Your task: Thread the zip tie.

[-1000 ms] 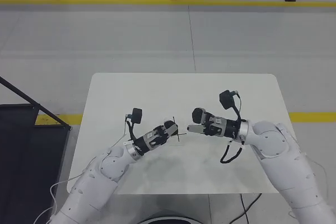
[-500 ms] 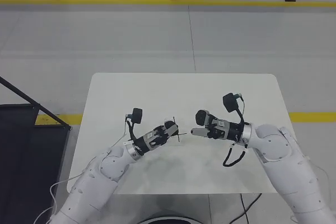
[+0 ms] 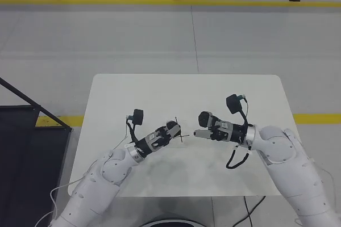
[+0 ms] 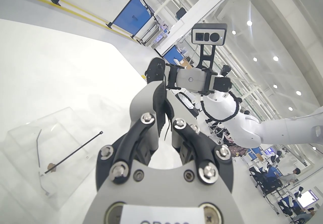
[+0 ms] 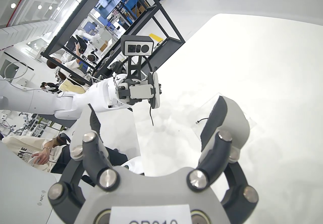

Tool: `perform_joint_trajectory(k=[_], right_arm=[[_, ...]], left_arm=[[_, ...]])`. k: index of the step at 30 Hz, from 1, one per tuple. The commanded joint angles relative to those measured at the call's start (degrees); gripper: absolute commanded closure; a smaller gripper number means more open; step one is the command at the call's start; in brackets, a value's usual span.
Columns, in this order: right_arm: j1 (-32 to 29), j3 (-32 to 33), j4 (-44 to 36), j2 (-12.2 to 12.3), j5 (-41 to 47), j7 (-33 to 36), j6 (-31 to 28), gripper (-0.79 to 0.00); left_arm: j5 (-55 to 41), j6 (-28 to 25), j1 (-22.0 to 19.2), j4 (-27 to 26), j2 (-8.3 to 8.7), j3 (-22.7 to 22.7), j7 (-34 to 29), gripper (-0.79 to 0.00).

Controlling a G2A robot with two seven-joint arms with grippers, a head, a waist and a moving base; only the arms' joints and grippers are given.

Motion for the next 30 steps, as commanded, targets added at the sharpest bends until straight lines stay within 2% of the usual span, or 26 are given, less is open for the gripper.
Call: perform_joint_trajectory(k=[1, 9, 17, 26, 30], right_arm=[[0.0, 0.0, 0.0, 0.0, 0.0, 0.0, 0.0, -0.785], [-0.8, 0.0, -0.09, 0.1, -0.94, -0.08, 0.47, -0.785], [1.12, -2.44, 2.33, -0.01, -0.05, 5.34, 0.97, -0.785], [4.3, -7.08, 4.38, -1.37, -4.07, 1.56, 2.0, -0.785], [5.06, -8.28, 4.99, -1.74, -5.2, 0.76, 1.9, -0.671]], left_arm=[[-0.02, -0.02, -0.01, 0.01, 0.0, 0.01, -0.02, 0.0], [-0.03, 0.32, 0.15, -0.27, -0.01, -0.09, 0.18, 0.0], [-0.35, -0.32, 1.35, -1.86, 0.25, -2.26, 0.2, 0.0], [-1.12, -0.86, -0.29, -0.05, -0.55, -0.08, 0.06, 0.0], [0.33, -0.23, -1.17, 0.87, -0.94, 0.64, 0.92, 0.0]])
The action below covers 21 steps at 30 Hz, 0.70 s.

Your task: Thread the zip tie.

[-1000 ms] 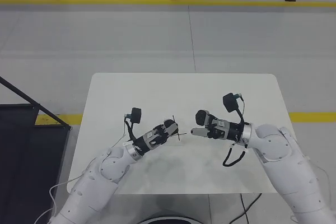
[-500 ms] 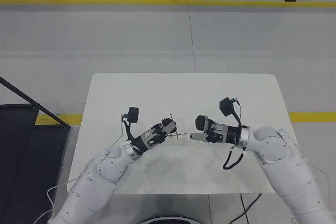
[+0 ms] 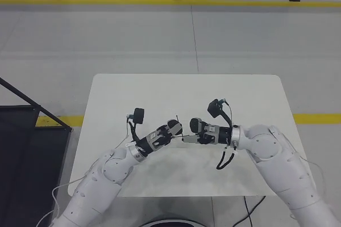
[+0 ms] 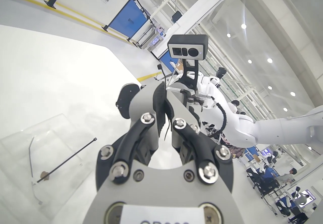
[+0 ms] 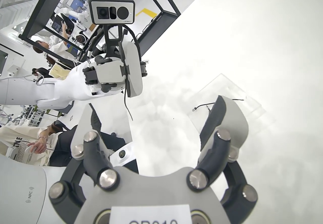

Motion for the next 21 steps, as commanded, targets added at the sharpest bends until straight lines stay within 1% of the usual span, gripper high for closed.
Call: perform_joint_trajectory(k=[1, 3, 4, 6, 9, 11, 12, 14, 16, 20, 21], right_arm=[[0.32, -0.31, 0.27, -0.1, -0.17, -0.02, -0.15, -0.643], [0.52, -0.49, 0.52, -0.15, -0.31, -0.02, -0.74, -0.603], [0.55, -0.49, 0.61, -0.15, -0.35, 0.02, -1.09, -0.597], [0.49, -0.38, 0.76, -0.12, -0.23, 0.03, -1.67, -0.539], [0.44, -0.29, 0.87, -0.07, 0.01, 0.29, -2.04, -0.493], [0.47, -0.3, 0.86, -0.05, 0.08, 0.59, -2.08, -0.431], [0.52, -0.32, 0.86, -0.04, 0.11, 0.8, -2.1, -0.422], [0.56, -0.35, 0.84, -0.03, 0.31, 1.04, -2.22, -0.379], [0.61, -0.43, 0.85, -0.02, 0.5, 1.43, -2.3, -0.363], [0.72, -0.49, 0.86, 0.0, 0.69, 1.77, -2.29, -0.289], [0.72, -0.51, 0.84, 0.0, 0.75, 1.77, -2.36, -0.256]], left_arm=[[0.85, 0.3, -0.28, 0.32, -0.17, 0.23, 0.65, 0.0], [1.09, 0.36, -0.49, 0.77, -0.33, 0.35, 1.29, 0.0], [1.2, 0.34, -0.62, 0.98, -0.4, 0.36, 1.51, 0.0], [1.08, 0.18, -0.83, 1.43, -0.51, 0.4, 1.71, 0.0], [1.07, 0.12, -1.14, 1.92, -0.67, 0.47, 1.72, 0.0], [0.96, 0.14, -1.31, 2.11, -0.78, 0.58, 1.67, 0.0], [0.94, 0.15, -1.39, 2.19, -0.83, 0.61, 1.65, 0.0], [0.94, 0.14, -1.52, 2.35, -0.92, 0.65, 1.63, 0.0], [0.96, 0.13, -1.6, 2.45, -1.0, 0.66, 1.62, 0.0], [1.01, 0.09, -1.68, 2.59, -1.14, 0.62, 1.56, 0.0], [1.02, 0.09, -1.69, 2.61, -1.17, 0.6, 1.54, 0.0]])
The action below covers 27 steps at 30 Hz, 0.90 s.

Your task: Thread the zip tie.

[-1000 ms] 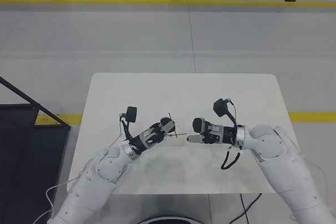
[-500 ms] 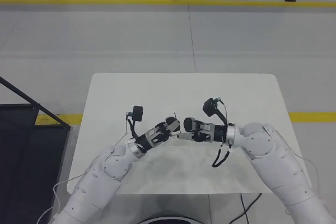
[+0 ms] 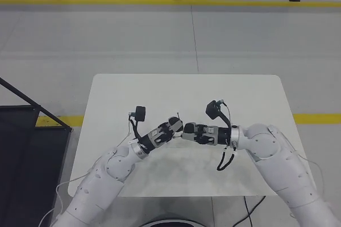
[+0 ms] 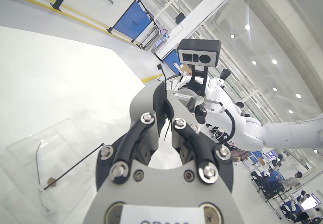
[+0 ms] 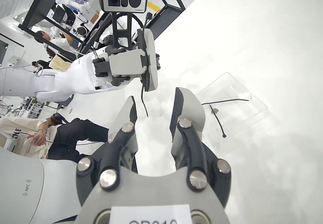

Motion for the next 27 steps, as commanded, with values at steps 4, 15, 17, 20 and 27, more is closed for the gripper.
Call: perform_joint_trajectory(k=[4, 15, 17, 20, 27], right_arm=[[0.01, -0.06, 0.04, 0.01, 0.21, 0.08, -0.16, -0.139], [0.67, -0.54, 0.51, -0.09, 1.06, 0.73, -0.09, 0.0], [0.85, -0.65, 0.75, -0.13, 1.19, 0.79, -0.19, 0.0], [0.95, -0.68, 1.04, -0.15, 1.15, 0.62, -0.19, 0.0], [0.66, 0.12, 1.35, 0.09, 1.6, 0.52, -0.93, 0.0]], left_arm=[[0.02, 0.09, -0.12, 0.23, -0.16, -0.11, -0.1, 0.0], [-0.57, -0.44, -0.36, 0.95, -0.47, -0.43, -0.47, 0.0], [-1.09, -0.53, -0.7, 1.38, -0.58, -0.23, -0.99, -0.175], [-1.7, -0.1, -1.61, 2.2, -0.82, 0.3, -1.84, -0.419], [-2.65, 0.42, -2.84, 3.25, -1.29, 0.81, -2.09, -0.785]])
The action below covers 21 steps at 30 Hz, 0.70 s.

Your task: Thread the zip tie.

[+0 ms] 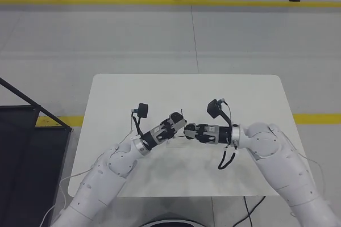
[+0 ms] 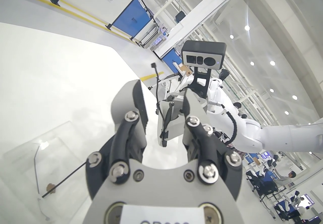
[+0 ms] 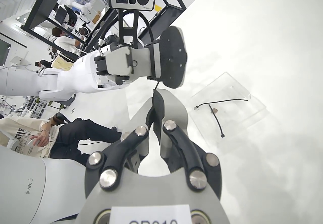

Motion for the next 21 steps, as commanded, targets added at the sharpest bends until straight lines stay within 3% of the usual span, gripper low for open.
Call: perform_joint_trajectory(k=[1, 7, 13, 21], right_arm=[[-0.11, 0.21, -0.07, 0.08, 0.14, 0.06, -0.13, 0.0], [-0.78, 1.1, -0.53, 0.4, 0.42, 0.18, -0.63, 0.0], [-1.38, 1.79, -1.21, 0.69, 0.39, 0.36, -0.73, 0.0], [-1.71, 1.92, -1.63, 0.86, 0.12, 0.53, 0.06, 0.0]], left_arm=[[-0.13, 0.12, -0.09, 0.18, -0.07, -0.07, 0.06, -0.785], [-0.07, 0.05, 0.5, -0.46, 0.02, -1.26, 0.1, -0.785], [-0.19, -1.37, 3.57, -2.94, 0.56, -4.05, 1.24, -0.785], [-0.31, -3.5, 5.61, -4.14, 1.27, -6.3, -2.05, -0.785]])
